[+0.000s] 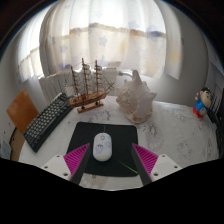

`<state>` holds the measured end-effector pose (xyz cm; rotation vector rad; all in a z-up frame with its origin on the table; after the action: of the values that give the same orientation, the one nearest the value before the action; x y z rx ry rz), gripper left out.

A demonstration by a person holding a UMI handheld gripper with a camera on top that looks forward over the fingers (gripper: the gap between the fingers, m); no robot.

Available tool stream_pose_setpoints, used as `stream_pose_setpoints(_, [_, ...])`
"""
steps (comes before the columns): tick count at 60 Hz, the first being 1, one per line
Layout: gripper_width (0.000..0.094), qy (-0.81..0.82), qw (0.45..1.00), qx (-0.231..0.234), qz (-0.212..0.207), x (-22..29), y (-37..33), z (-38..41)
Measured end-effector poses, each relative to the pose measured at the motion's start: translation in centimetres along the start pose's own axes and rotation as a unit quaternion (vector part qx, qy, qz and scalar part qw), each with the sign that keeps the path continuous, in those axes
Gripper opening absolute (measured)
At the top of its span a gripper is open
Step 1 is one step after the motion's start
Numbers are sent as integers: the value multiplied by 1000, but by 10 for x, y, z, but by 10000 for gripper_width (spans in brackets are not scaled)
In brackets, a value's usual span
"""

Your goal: Arrange mouse

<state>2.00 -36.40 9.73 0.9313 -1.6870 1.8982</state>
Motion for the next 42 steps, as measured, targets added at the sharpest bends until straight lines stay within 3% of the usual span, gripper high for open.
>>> stream_pose_setpoints(17, [849,-8,998,-39,46,-29,-155,-60])
stream_pose_setpoints(42, [848,4,996,-84,31,-39,-191,-105])
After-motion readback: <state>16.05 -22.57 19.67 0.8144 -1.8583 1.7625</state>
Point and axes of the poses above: the point between the fingertips, and its own axes, seen from behind it with the camera up: z to the left, x up, y forward, the way the camera looks, the point moved 5 cm from there along -y, backward, against the way the camera looks, and after that the axes turned 3 degrees about x, right-handed, at the moved point
